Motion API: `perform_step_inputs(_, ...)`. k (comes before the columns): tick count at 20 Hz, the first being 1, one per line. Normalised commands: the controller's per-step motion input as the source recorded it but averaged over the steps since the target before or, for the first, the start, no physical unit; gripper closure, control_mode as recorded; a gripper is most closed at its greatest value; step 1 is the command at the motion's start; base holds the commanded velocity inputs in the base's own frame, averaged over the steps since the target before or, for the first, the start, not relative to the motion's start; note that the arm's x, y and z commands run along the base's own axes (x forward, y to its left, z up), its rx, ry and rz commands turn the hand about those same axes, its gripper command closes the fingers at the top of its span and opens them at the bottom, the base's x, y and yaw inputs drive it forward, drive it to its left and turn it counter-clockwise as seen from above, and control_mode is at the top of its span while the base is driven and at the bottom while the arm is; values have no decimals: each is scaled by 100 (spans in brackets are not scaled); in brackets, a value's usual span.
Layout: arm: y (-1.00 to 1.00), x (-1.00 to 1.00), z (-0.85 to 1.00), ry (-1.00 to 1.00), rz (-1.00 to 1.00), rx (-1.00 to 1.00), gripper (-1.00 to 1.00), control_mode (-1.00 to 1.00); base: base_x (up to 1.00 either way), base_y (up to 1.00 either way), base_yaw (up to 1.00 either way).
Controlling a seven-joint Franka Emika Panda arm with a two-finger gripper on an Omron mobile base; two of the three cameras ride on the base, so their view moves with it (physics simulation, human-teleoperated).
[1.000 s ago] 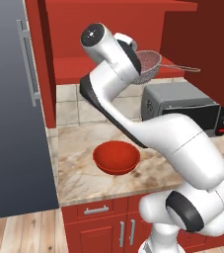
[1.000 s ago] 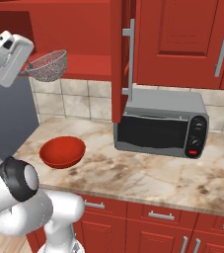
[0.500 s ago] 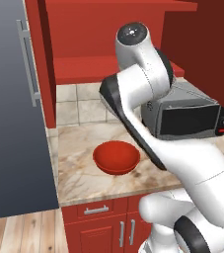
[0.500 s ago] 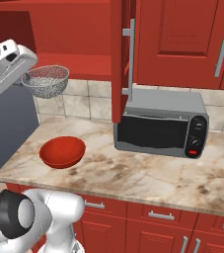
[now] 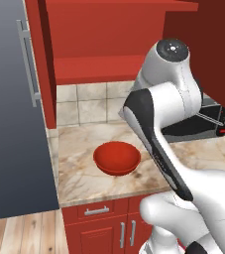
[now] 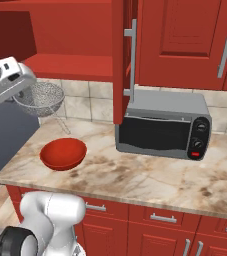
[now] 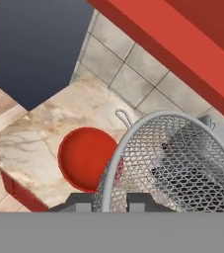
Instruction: Open the cabinet and setup a tea strainer by placing it in the bowl upright.
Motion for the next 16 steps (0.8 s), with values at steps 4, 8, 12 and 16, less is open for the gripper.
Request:
perform_step_inputs(4, 0, -6, -67, 7, 17, -2, 100, -100, 0, 0, 0)
perform_step_inputs(8, 0, -10, -68, 8, 17, -5, 100, -100, 0, 0, 0)
perform_step_inputs(12, 0, -8, -68, 8, 17, -5, 100, -100, 0, 0, 0)
perform_step_inputs(16, 0, -3, -59, 6, 16, -2, 100, -100, 0, 0, 0)
